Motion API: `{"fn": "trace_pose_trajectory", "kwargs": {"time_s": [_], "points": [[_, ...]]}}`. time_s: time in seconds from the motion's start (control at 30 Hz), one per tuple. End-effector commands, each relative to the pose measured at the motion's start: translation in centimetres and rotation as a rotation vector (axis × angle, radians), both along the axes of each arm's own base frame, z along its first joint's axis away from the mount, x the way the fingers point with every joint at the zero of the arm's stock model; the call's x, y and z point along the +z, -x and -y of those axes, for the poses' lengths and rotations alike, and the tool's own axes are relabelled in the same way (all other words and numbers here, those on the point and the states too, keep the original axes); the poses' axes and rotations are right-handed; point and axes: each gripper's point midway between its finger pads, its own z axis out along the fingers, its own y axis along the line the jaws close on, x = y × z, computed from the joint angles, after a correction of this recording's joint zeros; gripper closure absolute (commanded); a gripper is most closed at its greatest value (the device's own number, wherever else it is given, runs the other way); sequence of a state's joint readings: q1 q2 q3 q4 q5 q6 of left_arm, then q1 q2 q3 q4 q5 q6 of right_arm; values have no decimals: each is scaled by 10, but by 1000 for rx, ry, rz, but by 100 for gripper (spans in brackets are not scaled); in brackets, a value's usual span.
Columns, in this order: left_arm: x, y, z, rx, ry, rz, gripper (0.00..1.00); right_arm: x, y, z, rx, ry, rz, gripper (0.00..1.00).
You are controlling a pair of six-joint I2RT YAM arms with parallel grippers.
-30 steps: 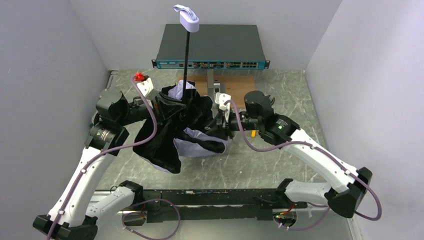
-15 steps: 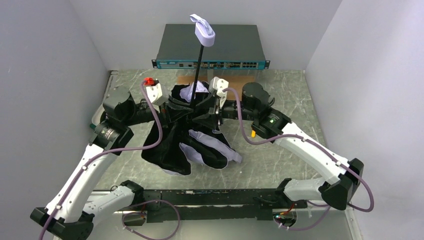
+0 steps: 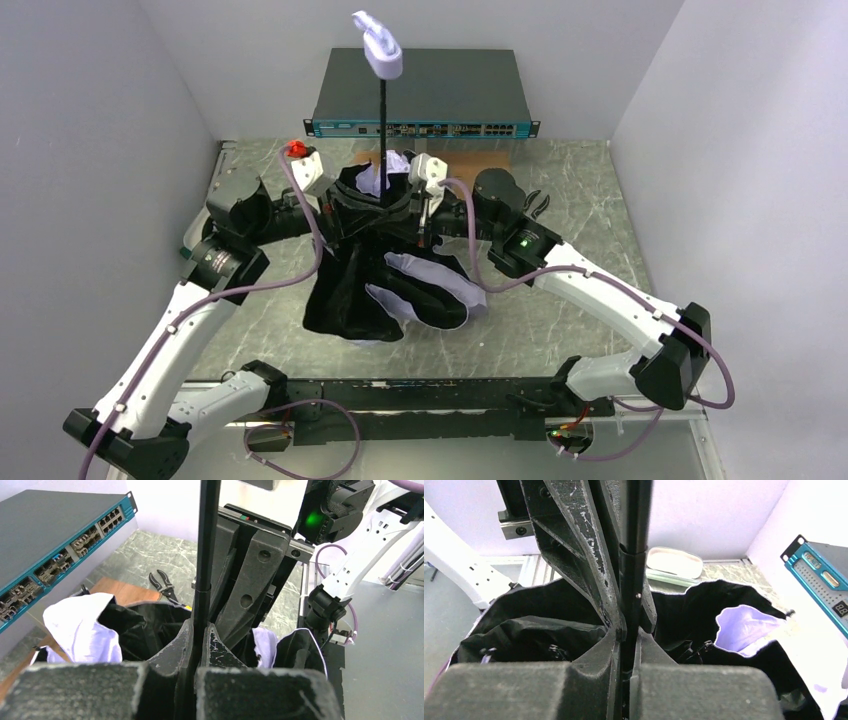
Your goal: Open the umbrella
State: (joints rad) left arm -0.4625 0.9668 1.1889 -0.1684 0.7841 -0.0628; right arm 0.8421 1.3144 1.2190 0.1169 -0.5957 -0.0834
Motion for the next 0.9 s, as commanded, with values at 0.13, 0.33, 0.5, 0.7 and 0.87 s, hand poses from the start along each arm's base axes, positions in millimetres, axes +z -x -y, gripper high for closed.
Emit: {"fn": "trace_pose_trajectory", "kwargs": {"time_s": [0.13,0.33,0.5,0.7,0.87], "points": [[74,6,-7,36,120,162,94,-24,9,7,36,58,54,100],[75,-5,0,35,114,146,27,-21,10,4,56,56,49,100],[78,-10,6,31,135,122,35,-21,11,2,64,48,38,100],[87,-10,9,19,148,73,100,-46,9,6,37,96,1,95],[119,14,7,-59,193,136,100,-102,-1,19,4,202,-72,86]]}}
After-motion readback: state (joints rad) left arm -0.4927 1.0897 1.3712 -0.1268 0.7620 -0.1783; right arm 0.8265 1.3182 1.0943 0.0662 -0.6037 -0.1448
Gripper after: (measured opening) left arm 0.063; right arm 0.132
